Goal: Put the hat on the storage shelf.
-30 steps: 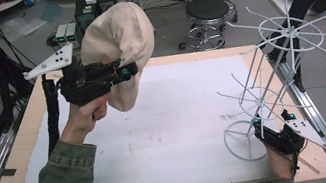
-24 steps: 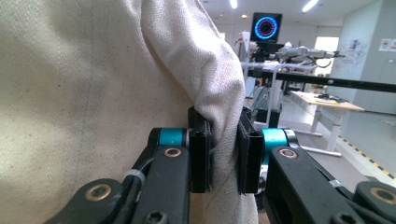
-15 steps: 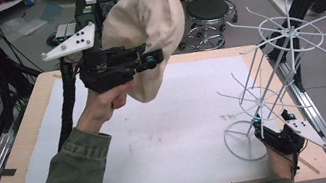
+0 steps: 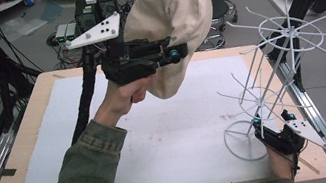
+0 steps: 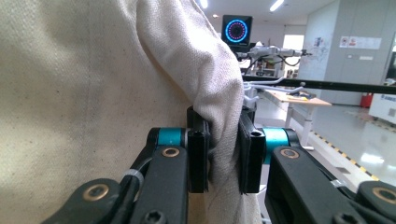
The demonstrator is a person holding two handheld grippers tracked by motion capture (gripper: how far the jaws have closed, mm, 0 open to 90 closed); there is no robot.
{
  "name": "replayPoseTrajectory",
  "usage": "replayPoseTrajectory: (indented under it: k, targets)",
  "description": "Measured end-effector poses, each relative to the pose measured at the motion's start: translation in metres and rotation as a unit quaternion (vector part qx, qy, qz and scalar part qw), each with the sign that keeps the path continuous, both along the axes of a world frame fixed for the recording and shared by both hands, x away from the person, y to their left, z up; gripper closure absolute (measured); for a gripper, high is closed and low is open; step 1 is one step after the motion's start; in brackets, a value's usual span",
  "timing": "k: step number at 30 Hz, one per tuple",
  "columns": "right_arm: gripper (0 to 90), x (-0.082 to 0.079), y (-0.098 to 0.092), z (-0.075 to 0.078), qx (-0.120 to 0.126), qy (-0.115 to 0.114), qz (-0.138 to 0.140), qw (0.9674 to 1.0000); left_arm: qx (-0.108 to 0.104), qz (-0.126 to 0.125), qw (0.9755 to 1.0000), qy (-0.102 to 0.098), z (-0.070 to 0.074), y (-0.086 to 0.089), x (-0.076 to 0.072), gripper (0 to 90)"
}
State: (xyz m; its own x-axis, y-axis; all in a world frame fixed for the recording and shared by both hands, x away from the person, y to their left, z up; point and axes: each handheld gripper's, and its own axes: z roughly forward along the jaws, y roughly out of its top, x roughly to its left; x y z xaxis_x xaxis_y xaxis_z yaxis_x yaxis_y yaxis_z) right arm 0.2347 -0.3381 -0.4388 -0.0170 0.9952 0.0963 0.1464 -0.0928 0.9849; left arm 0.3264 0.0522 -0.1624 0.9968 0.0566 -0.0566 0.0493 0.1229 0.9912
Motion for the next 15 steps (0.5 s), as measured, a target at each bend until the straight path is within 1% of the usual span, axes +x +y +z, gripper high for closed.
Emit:
replayPoseTrajectory:
  k: [3, 5, 6, 7, 10, 11, 12, 13, 15]
  targets:
    - [9.4, 0.0, 0.0, 0.0, 0.0, 0.0, 0.0, 1.0, -0.001, -0.006, 1.0, -0.004, 0.003, -0.005, -0.002, 77.4]
    - [9.4, 0.0, 0.0, 0.0, 0.005, -0.003, 0.0, 1.0, 0.003, -0.01, 0.9999, -0.008, 0.007, -0.009, -0.004, 77.2]
    - [9.4, -0.001, 0.0, 0.001, 0.004, -0.002, 0.002, 1.0, 0.004, -0.015, 0.9998, -0.009, 0.013, -0.012, -0.006, 77.2]
    - [9.4, -0.001, 0.0, 0.001, 0.004, -0.002, 0.002, 1.0, 0.004, -0.015, 0.9998, -0.009, 0.013, -0.012, -0.006, 77.2]
    - [9.4, -0.001, 0.0, 0.0, 0.006, -0.004, 0.001, 1.0, 0.007, -0.027, 0.9995, -0.014, 0.024, -0.021, -0.01, 77.0]
    - [9.4, -0.001, 0.0, 0.0, 0.006, -0.004, 0.001, 1.0, 0.007, -0.027, 0.9995, -0.014, 0.024, -0.021, -0.01, 77.0]
    - [9.4, -0.001, 0.0, 0.0, 0.005, -0.002, 0.001, 1.0, 0.004, -0.033, 0.9993, -0.015, 0.03, -0.027, -0.012, 76.8]
    - [9.4, 0.0, 0.0, 0.0, 0.005, -0.003, 0.001, 1.0, 0.004, -0.033, 0.9993, -0.015, 0.03, -0.027, -0.012, 76.7]
    - [9.4, -0.001, 0.0, 0.0, 0.003, -0.003, 0.0, 1.0, 0.008, -0.042, 0.999, -0.016, 0.035, -0.034, -0.015, 76.7]
